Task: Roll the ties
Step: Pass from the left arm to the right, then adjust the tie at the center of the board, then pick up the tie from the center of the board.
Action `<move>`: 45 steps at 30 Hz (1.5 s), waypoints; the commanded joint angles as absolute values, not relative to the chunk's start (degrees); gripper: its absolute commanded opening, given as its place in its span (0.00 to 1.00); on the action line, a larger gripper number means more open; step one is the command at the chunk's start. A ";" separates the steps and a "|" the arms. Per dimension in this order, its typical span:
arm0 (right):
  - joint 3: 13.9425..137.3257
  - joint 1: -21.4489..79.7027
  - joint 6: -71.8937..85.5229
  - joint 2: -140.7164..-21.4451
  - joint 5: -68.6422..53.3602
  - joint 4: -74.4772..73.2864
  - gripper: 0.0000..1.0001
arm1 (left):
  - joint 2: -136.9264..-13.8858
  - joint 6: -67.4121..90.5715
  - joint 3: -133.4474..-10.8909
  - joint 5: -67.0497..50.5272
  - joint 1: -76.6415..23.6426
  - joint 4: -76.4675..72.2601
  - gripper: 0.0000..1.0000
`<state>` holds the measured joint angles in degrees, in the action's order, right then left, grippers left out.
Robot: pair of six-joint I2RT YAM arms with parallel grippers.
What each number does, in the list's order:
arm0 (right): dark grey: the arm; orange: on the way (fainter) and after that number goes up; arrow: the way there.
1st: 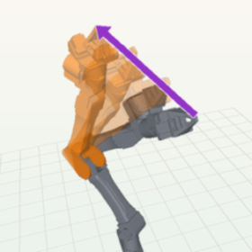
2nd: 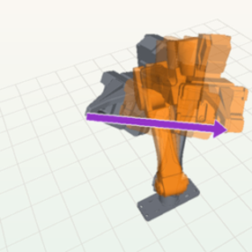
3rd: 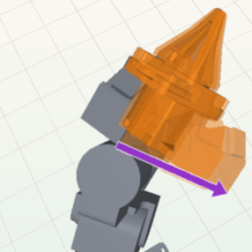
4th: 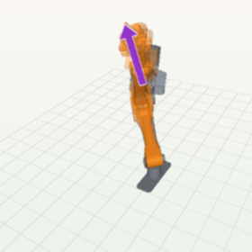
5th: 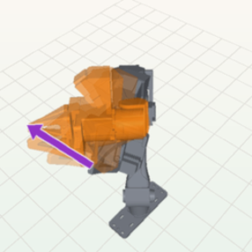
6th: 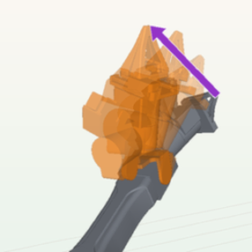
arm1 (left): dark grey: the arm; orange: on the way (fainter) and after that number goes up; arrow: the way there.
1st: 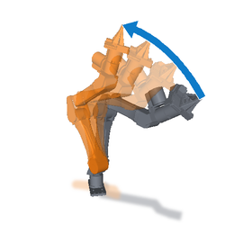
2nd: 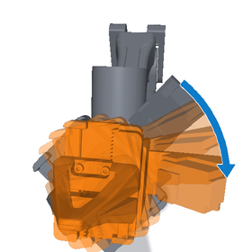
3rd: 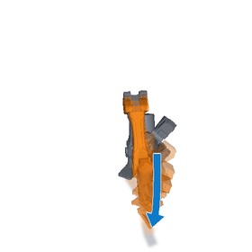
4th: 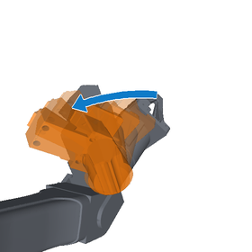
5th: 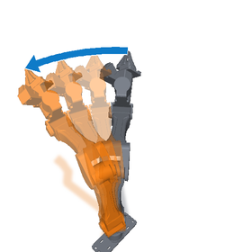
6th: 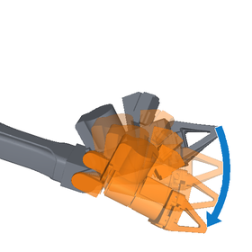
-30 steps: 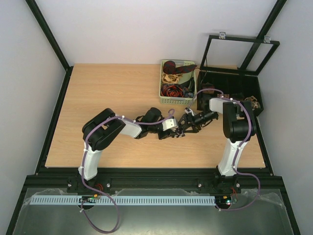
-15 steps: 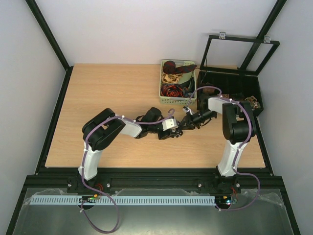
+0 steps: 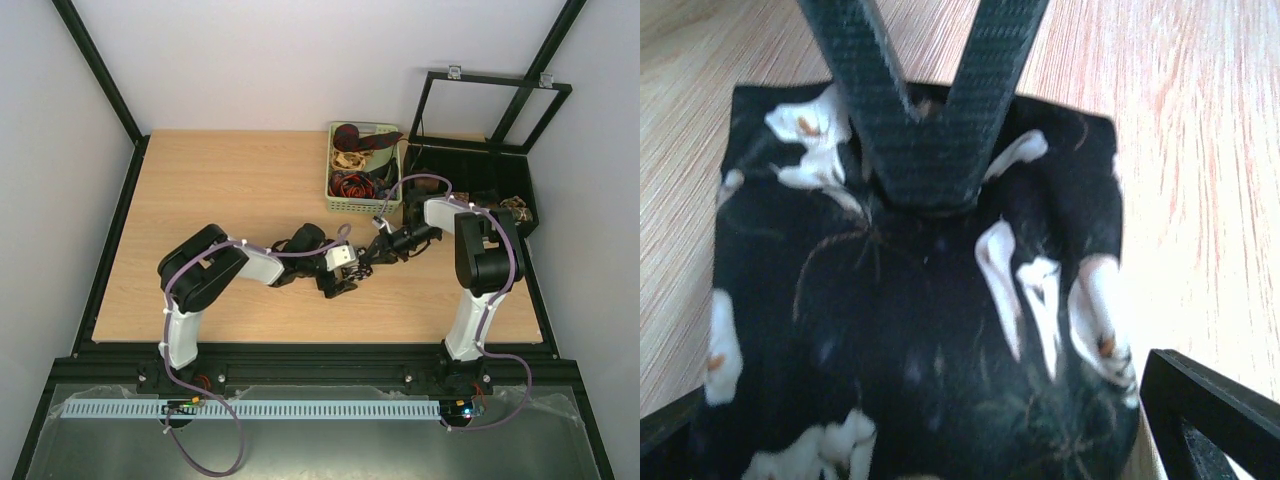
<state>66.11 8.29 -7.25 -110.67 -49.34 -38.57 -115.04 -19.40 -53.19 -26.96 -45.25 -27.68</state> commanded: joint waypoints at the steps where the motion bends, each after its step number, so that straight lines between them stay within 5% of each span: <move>1: 65.85 8.60 -6.86 -108.44 -48.63 -39.02 0.01 | -113.45 -16.91 -51.45 -25.56 -44.12 -27.61 0.99; 13: 65.48 8.64 -5.52 -108.08 -49.89 -38.75 0.01 | -120.63 -16.71 -58.09 -29.64 -45.75 -28.88 0.95; 15: 65.73 8.61 -5.21 -108.14 -50.18 -38.76 0.01 | -121.16 -17.92 -58.17 -28.57 -46.02 -27.99 0.86; 19: 66.11 8.59 -5.23 -108.13 -49.19 -39.29 0.01 | -120.03 -18.97 -56.98 -26.30 -46.01 -26.89 0.54; 20: 66.24 8.61 -5.34 -108.05 -48.86 -39.55 0.01 | -119.09 -19.32 -56.14 -26.22 -46.13 -27.18 0.55; 23: 68.06 8.16 -6.74 -107.67 -47.48 -41.57 0.01 | -115.39 -19.16 -54.33 -26.30 -46.08 -26.81 0.98; 32: 83.28 3.91 -23.31 -104.26 -38.43 -57.91 0.01 | -102.31 -11.60 -50.46 -27.46 -40.19 -21.64 0.99; 45: 122.84 -6.87 -45.89 -111.98 -23.58 -71.84 0.01 | -96.71 -12.32 -58.60 -27.21 -28.25 -10.23 0.99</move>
